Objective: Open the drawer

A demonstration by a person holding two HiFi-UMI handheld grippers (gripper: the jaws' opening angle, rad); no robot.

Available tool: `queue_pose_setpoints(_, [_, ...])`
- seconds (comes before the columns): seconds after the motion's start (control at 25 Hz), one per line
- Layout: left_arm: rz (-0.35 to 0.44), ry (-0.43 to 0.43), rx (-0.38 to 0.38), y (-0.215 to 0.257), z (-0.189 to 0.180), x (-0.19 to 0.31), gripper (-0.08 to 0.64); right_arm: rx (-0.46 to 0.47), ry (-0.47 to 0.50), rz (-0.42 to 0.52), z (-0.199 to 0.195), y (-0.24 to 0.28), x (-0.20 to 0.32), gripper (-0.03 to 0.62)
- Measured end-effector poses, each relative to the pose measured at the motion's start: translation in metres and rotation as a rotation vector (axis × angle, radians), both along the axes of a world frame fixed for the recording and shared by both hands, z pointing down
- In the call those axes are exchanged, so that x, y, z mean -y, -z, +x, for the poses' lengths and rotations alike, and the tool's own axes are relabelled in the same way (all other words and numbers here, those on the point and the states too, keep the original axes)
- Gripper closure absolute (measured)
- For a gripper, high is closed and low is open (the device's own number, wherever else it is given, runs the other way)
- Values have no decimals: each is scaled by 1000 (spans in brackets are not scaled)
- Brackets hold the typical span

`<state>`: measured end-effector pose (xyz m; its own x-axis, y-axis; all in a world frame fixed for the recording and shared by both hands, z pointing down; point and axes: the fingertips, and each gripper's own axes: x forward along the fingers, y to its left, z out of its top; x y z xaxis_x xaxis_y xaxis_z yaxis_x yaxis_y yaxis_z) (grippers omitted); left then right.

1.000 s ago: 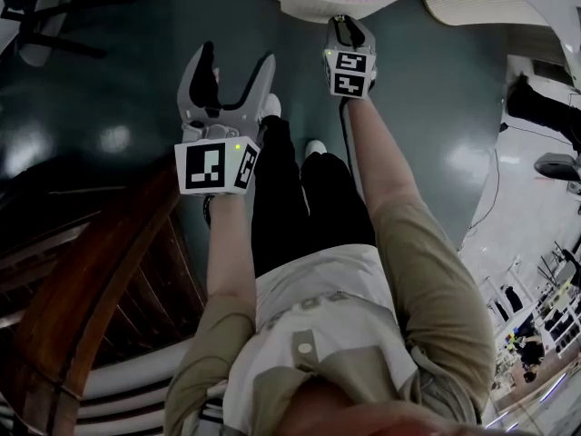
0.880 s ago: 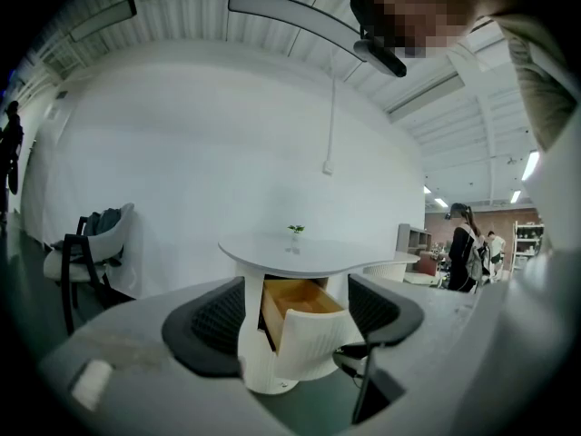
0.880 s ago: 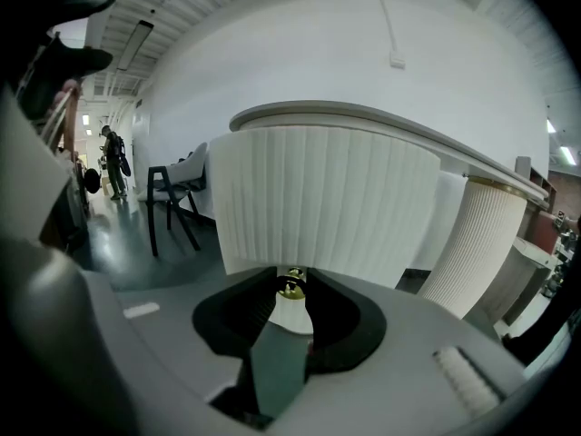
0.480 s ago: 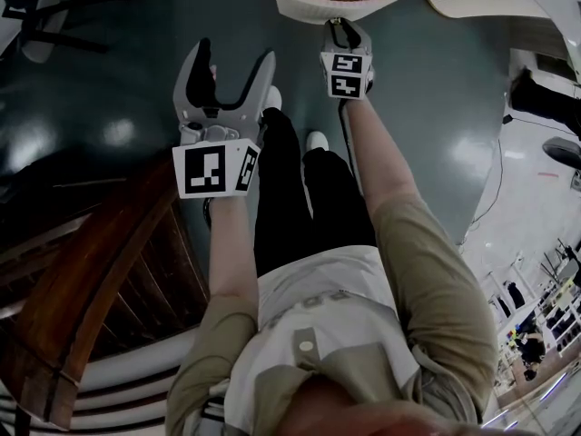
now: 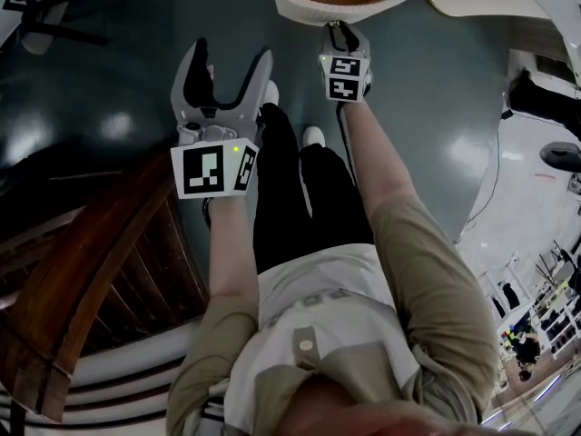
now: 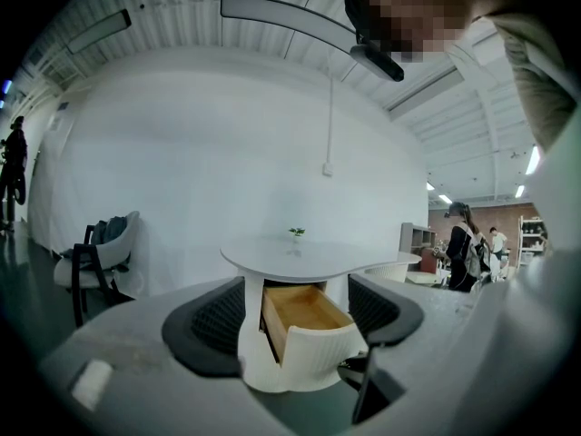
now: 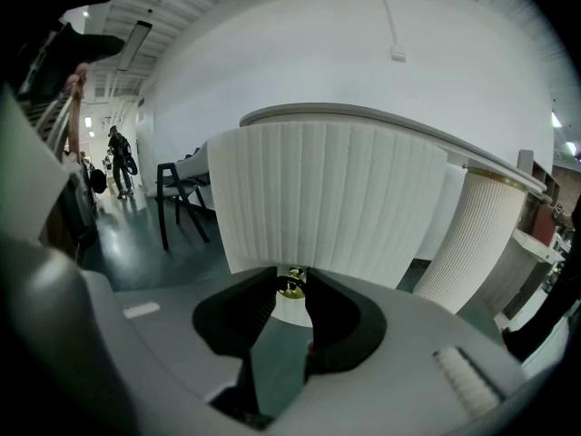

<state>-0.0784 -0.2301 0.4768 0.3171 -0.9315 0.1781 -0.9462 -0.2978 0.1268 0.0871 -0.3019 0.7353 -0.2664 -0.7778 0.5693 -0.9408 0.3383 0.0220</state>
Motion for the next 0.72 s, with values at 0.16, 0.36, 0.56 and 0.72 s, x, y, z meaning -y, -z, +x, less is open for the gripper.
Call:
queue_pose_setpoints(0.16, [-4, 8, 1, 0, -2, -4, 193, -1, 4, -5, 0, 0, -6, 486])
queue_pose_setpoints(0.36, [-3, 14, 0, 1, -3, -6, 192, -2, 3, -9, 0, -2, -11, 486])
queue_pose_setpoints(0.56, [-2, 16, 3, 2, -1, -9, 193, 1, -4, -16, 2, -2, -18, 486])
queue_pose_setpoints(0.72, [-1, 21, 4, 3, -1, -13, 193, 7, -12, -17, 3, -2, -27, 486])
